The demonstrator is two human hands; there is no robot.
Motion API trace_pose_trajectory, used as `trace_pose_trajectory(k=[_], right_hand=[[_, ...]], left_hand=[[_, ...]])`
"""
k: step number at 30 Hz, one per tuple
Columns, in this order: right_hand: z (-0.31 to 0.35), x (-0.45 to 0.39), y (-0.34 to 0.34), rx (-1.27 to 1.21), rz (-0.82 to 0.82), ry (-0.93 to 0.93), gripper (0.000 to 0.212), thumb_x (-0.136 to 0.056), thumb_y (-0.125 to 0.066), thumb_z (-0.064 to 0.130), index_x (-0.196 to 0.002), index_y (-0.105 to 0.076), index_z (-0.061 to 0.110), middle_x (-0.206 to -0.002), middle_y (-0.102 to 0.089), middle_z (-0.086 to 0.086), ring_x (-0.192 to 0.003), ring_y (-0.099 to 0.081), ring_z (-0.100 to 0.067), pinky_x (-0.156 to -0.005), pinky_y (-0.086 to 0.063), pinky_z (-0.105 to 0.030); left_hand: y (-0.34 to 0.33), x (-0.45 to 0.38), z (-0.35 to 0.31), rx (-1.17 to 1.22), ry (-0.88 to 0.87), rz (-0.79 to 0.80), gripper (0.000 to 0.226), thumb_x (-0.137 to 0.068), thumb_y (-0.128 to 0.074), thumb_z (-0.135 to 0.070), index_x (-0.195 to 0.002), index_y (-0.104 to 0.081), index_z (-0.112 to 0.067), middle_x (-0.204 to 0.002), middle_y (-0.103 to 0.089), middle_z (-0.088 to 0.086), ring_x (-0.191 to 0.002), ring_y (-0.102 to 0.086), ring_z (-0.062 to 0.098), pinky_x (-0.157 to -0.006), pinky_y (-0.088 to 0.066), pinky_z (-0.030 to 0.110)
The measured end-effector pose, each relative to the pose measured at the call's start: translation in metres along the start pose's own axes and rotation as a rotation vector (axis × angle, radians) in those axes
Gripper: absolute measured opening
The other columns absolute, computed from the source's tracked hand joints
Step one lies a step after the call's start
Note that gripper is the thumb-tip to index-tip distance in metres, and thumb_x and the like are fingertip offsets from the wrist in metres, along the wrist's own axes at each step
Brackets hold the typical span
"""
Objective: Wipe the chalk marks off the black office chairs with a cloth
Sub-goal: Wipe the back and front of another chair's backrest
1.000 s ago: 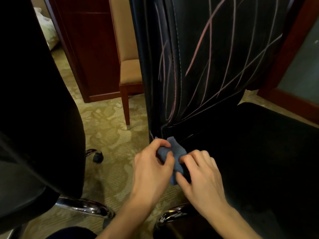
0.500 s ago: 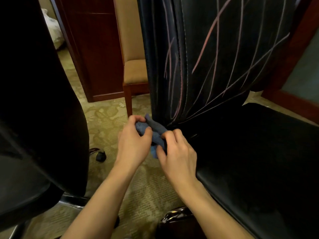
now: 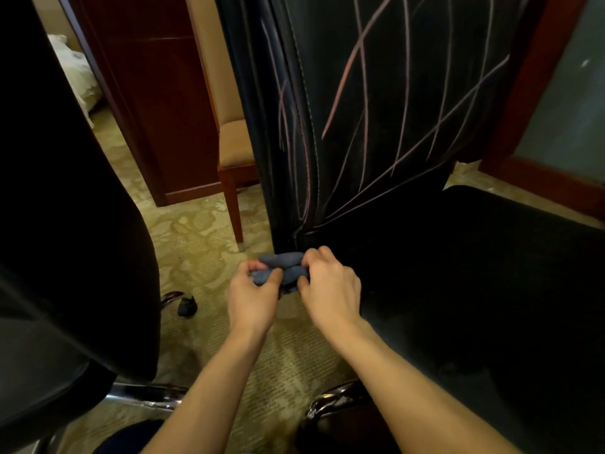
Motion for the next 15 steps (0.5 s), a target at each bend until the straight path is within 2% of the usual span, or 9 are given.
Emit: trace_pose_trajectory(k=[2,5,7,9,12,15], right_hand=[[0.004,0.003,0.005,0.018,-0.045,0.062,0.025,-0.090,-0.064,0.027,-0.111,-0.056,0.016,-0.111,-0.054,-0.004,-0.077,-0.066,-0.032,-0.058,-0.045,-0.038],[0.009,0.002,0.013,-0.014,-0.162,0.125,0.024,-0.083,-0.072,0.022,-0.100,-0.059,0.013,-0.098,-0.056,-0.006,-0.057,-0.063,-0.032,-0.044,-0.044,-0.036],[0.008,-0.006,0.017,-0.026,-0.184,0.151,0.022,-0.083,-0.072,0.022,-0.100,-0.060,0.014,-0.097,-0.056,-0.005,-0.056,-0.063,-0.030,-0.044,-0.045,-0.034],[0.004,-0.011,0.014,0.008,-0.140,0.167,0.022,-0.086,-0.070,0.025,-0.104,-0.061,0.015,-0.100,-0.057,-0.004,-0.061,-0.065,-0.028,-0.048,-0.049,-0.036],[-0.003,-0.016,0.005,0.051,-0.071,0.185,0.024,-0.087,-0.069,0.028,-0.107,-0.063,0.017,-0.104,-0.057,-0.003,-0.065,-0.066,-0.026,-0.054,-0.055,-0.039],[-0.008,-0.029,-0.003,0.099,0.051,0.153,0.023,-0.093,-0.060,0.030,-0.114,-0.060,0.020,-0.112,-0.054,-0.001,-0.084,-0.068,-0.027,-0.070,-0.054,-0.040]], left_hand=[[0.002,0.003,-0.013,0.037,-0.060,-0.042,0.018,-0.083,-0.071,-0.040,-0.092,-0.057,-0.035,-0.088,-0.070,-0.002,-0.085,-0.068,0.016,-0.082,-0.056,0.047],[0.003,0.004,-0.037,0.066,-0.239,-0.158,0.015,-0.091,-0.068,-0.026,-0.101,-0.057,-0.025,-0.093,-0.064,-0.013,-0.088,-0.060,0.000,-0.078,-0.048,0.026],[-0.002,0.001,-0.044,0.093,-0.305,-0.197,0.016,-0.091,-0.068,-0.022,-0.103,-0.057,-0.022,-0.092,-0.062,-0.016,-0.086,-0.059,-0.007,-0.074,-0.044,0.016],[-0.007,-0.002,-0.042,0.053,-0.378,-0.210,0.017,-0.091,-0.069,-0.019,-0.103,-0.057,-0.018,-0.089,-0.062,-0.015,-0.084,-0.060,-0.007,-0.071,-0.043,0.008],[-0.014,-0.010,-0.031,0.007,-0.411,-0.215,0.018,-0.090,-0.069,-0.017,-0.102,-0.056,-0.020,-0.089,-0.064,-0.010,-0.081,-0.061,-0.001,-0.070,-0.042,0.008],[-0.029,-0.022,-0.015,-0.018,-0.299,-0.178,0.019,-0.090,-0.069,-0.016,-0.101,-0.056,-0.022,-0.086,-0.063,-0.012,-0.080,-0.060,0.006,-0.071,-0.042,0.021]])
Point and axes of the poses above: each hand's wrist, its own x-axis away from the middle knuckle, its own y-axis out of the back of the hand, z = x × y, the point moved 3 cm from there along -x, towards the middle knuckle
